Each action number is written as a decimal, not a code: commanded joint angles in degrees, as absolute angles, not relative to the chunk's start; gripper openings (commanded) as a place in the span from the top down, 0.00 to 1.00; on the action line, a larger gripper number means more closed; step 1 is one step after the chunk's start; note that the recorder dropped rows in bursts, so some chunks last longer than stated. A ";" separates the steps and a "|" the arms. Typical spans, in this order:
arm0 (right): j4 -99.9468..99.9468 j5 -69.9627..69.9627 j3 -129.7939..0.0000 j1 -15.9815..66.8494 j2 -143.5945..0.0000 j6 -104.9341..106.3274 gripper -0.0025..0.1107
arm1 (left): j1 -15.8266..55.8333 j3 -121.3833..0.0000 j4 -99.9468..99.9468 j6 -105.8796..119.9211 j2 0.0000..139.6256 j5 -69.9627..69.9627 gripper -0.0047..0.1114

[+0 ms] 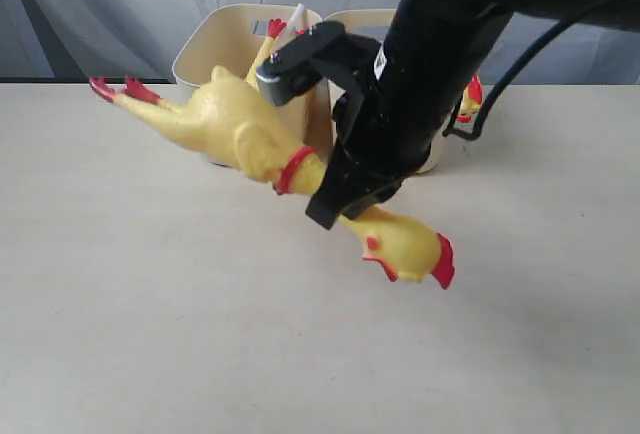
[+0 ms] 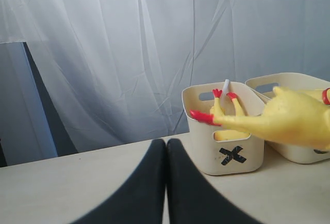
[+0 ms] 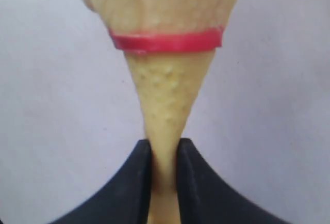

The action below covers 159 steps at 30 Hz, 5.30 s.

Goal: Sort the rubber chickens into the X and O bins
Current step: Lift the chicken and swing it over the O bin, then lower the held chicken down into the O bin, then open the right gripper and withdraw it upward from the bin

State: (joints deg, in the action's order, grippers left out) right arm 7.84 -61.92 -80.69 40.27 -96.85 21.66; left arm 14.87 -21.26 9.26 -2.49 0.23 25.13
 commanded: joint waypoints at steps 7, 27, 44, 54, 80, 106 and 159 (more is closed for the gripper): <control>0.00 -58.51 -95.92 39.96 -94.30 4.95 0.99 | 14.89 -21.04 9.30 -2.52 0.00 24.65 0.96; 43.05 -52.34 -96.97 15.55 -102.48 4.92 0.99 | 14.89 -21.04 9.30 -2.52 0.00 24.65 0.96; 49.54 -67.88 -110.10 13.17 -117.60 1.92 0.99 | 14.89 -21.04 9.30 -2.52 0.00 24.54 0.96; 44.20 -69.96 -111.02 13.17 -119.92 -3.54 0.99 | 14.89 -21.04 9.30 -2.52 0.00 24.54 0.96; 50.03 -69.05 -111.02 13.17 -120.30 -2.60 0.99 | 14.89 -21.04 9.30 -2.52 0.00 24.64 0.96; 48.17 -69.96 -111.02 13.31 -122.52 -4.61 0.99 | 14.89 -21.04 9.30 -2.52 0.00 24.53 0.96; 53.05 -69.96 -111.02 13.31 -120.30 -5.14 0.36 | 14.89 -21.04 9.30 -2.52 0.00 24.53 0.96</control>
State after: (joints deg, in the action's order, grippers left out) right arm 52.16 -69.43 -110.64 13.49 -121.98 -5.45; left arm 14.87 -21.26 9.26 -2.49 0.23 25.13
